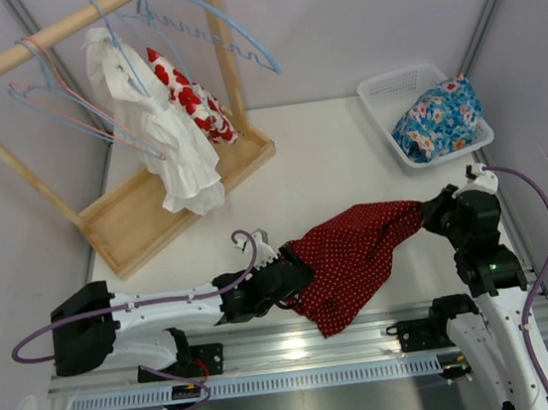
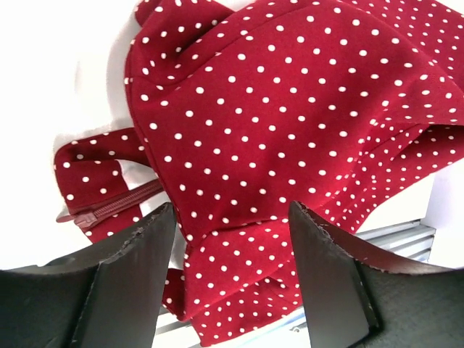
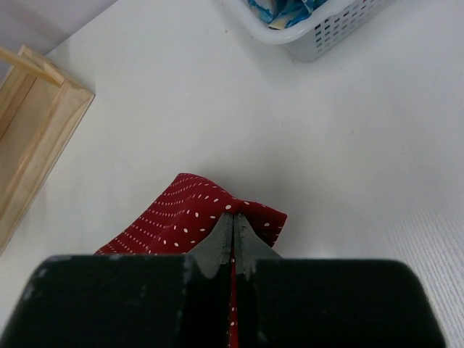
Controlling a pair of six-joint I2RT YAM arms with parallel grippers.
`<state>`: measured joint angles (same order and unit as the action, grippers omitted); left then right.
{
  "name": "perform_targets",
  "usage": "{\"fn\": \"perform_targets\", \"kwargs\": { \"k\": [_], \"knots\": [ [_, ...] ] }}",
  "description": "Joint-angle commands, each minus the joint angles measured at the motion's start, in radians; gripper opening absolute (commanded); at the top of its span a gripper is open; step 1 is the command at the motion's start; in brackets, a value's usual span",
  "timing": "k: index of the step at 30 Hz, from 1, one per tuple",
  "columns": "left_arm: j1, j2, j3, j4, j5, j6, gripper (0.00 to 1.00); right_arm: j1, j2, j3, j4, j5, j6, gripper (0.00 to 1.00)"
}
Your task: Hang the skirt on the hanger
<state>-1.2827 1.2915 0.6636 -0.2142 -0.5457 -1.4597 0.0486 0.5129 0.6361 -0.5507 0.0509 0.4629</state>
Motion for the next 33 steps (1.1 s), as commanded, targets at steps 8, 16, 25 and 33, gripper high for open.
{"fn": "perform_targets", "kwargs": {
  "k": [8,16,25,33],
  "knots": [
    [-0.004,-0.017,-0.062,0.11,-0.042,-0.028,0.67,-0.004,0.001,0.016,0.018,-0.029,0.014,0.0],
    [-0.003,0.0,-0.059,0.157,-0.03,0.006,0.45,-0.004,-0.001,0.016,0.014,-0.02,0.013,0.0],
    [0.153,-0.185,0.046,0.185,0.012,0.37,0.0,-0.004,0.03,0.129,0.072,-0.106,-0.022,0.0],
    [0.284,-0.297,0.5,-0.004,0.045,0.922,0.0,-0.004,0.191,0.48,0.098,-0.117,-0.135,0.0]
  ]
}}
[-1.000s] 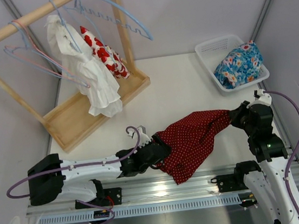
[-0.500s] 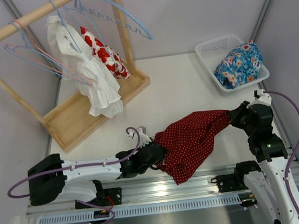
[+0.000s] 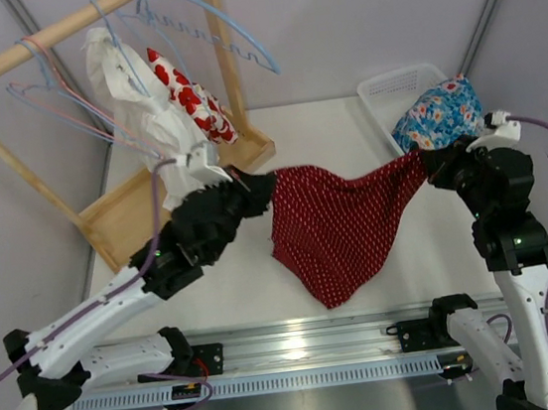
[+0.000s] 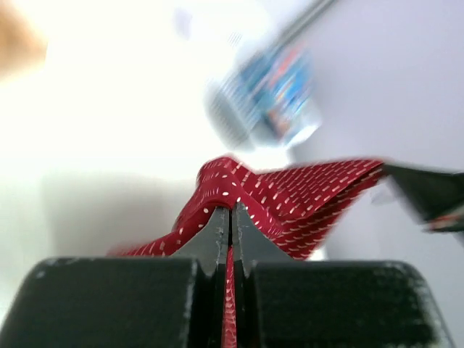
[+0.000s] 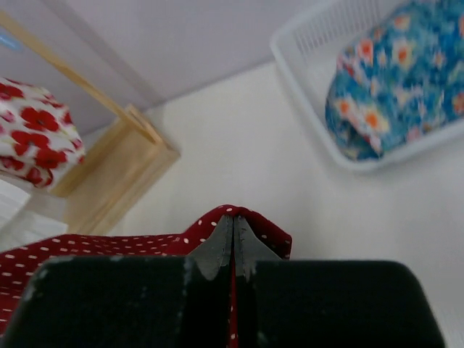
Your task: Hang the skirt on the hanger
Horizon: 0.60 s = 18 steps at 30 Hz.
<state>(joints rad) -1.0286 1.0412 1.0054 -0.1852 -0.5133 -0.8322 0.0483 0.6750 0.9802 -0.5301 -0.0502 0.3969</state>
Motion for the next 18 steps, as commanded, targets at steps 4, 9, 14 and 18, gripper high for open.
{"fn": "perform_targets", "kwargs": {
  "k": [4,9,14,18],
  "knots": [
    [0.045,-0.035,0.329,-0.094,0.025,0.39,0.0,-0.005,0.086,0.27,0.114,0.018,-0.101,0.0],
    [0.151,-0.052,0.372,-0.131,0.002,0.407,0.0,-0.014,0.136,0.411,0.105,0.085,-0.086,0.0],
    [0.258,-0.127,0.289,-0.093,0.105,0.378,0.0,-0.024,0.178,0.468,0.058,0.041,-0.078,0.0],
    [0.268,-0.107,0.262,-0.077,0.179,0.392,0.0,-0.028,0.218,0.489,0.041,-0.055,-0.086,0.0]
  ]
}}
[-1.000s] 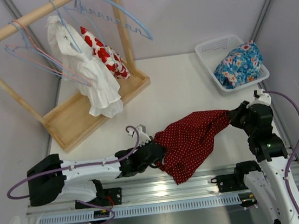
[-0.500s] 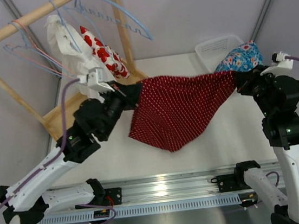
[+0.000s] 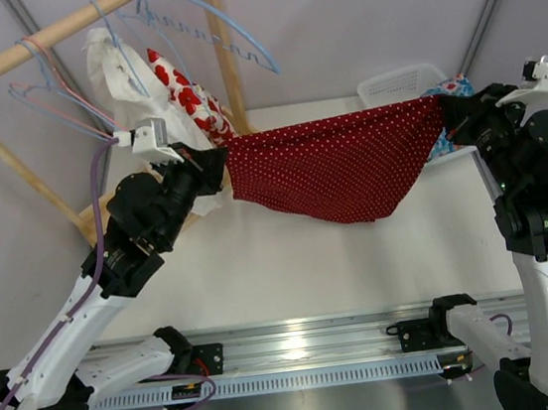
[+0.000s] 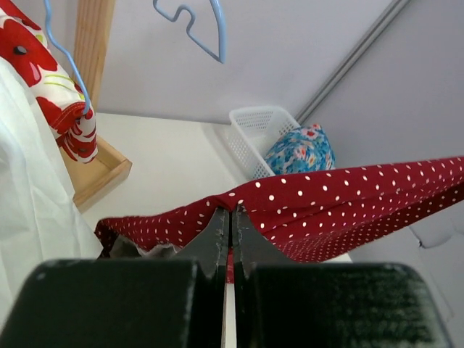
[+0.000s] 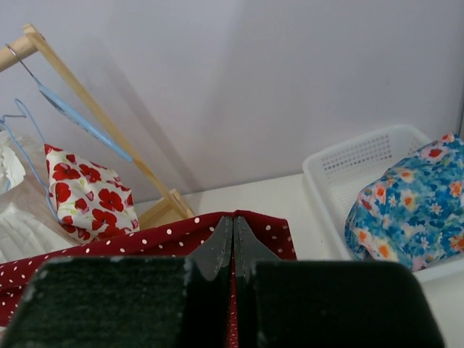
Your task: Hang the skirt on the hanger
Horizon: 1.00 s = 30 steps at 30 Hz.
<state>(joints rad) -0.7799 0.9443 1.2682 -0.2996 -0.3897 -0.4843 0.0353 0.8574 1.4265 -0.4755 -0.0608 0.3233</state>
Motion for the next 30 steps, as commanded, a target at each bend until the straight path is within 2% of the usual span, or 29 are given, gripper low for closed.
{"fn": "perform_targets", "kwargs": {
  "k": [1,7,11,14,18,23,27,30],
  "knots": [
    [0.019,-0.001,-0.001,0.039,0.066,0.05,0.0,-0.017,0.046,0.048,-0.024,-0.056,-0.013,0.0],
    [0.067,0.088,0.005,0.099,0.126,0.064,0.0,-0.025,0.095,0.028,0.041,-0.08,-0.023,0.0],
    [0.151,0.166,0.031,0.161,0.236,0.053,0.0,-0.026,0.17,0.072,0.081,-0.123,-0.03,0.0],
    [0.186,0.232,0.094,0.175,0.275,0.058,0.0,-0.063,0.248,0.152,0.103,-0.168,-0.03,0.0],
    [0.192,0.301,0.252,0.178,0.313,0.119,0.0,-0.075,0.336,0.284,0.123,-0.217,-0.049,0.0],
    [0.192,0.343,0.33,0.212,0.334,0.179,0.0,-0.081,0.385,0.384,0.146,-0.229,-0.069,0.0],
    [0.192,0.317,0.269,0.237,0.363,0.178,0.0,-0.084,0.347,0.313,0.164,-0.24,-0.087,0.0],
    [0.188,0.252,0.064,0.293,0.437,0.167,0.0,-0.084,0.258,0.149,0.199,-0.249,-0.101,0.0]
  ]
}}
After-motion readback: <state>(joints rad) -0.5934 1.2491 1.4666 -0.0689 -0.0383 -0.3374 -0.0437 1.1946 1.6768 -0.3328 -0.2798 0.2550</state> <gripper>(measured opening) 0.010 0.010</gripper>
